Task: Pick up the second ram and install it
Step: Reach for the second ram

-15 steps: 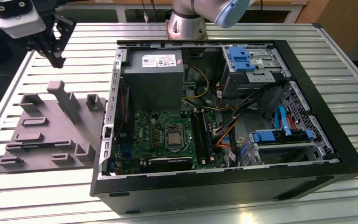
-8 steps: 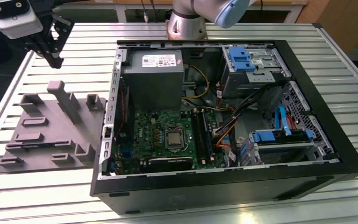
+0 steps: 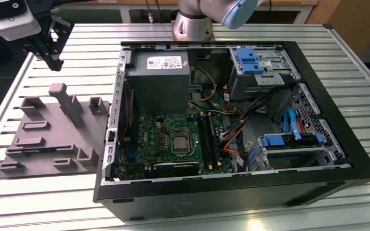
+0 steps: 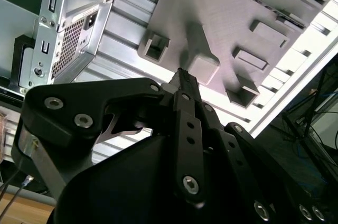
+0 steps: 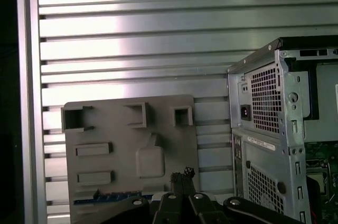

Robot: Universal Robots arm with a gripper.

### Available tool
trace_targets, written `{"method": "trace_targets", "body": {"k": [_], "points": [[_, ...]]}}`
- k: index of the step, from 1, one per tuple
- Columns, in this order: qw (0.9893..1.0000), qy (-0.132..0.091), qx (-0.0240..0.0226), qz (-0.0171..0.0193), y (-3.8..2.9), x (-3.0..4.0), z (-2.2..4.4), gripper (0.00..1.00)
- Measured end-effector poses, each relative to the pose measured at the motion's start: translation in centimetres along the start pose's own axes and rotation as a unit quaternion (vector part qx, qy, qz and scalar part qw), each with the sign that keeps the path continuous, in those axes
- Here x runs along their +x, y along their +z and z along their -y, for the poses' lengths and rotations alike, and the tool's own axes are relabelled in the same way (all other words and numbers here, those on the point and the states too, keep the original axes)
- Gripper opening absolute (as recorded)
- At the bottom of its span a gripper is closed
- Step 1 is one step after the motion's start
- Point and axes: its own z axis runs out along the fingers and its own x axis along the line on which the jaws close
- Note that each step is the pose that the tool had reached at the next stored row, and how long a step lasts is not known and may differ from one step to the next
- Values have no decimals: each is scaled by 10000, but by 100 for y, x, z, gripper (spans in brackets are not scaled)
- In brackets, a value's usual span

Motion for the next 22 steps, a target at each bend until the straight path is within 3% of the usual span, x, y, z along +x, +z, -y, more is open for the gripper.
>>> {"method": "trace_targets", "body": {"k": [22], "points": [[10000, 0, 0, 0, 9, 110, 21, 11]]}}
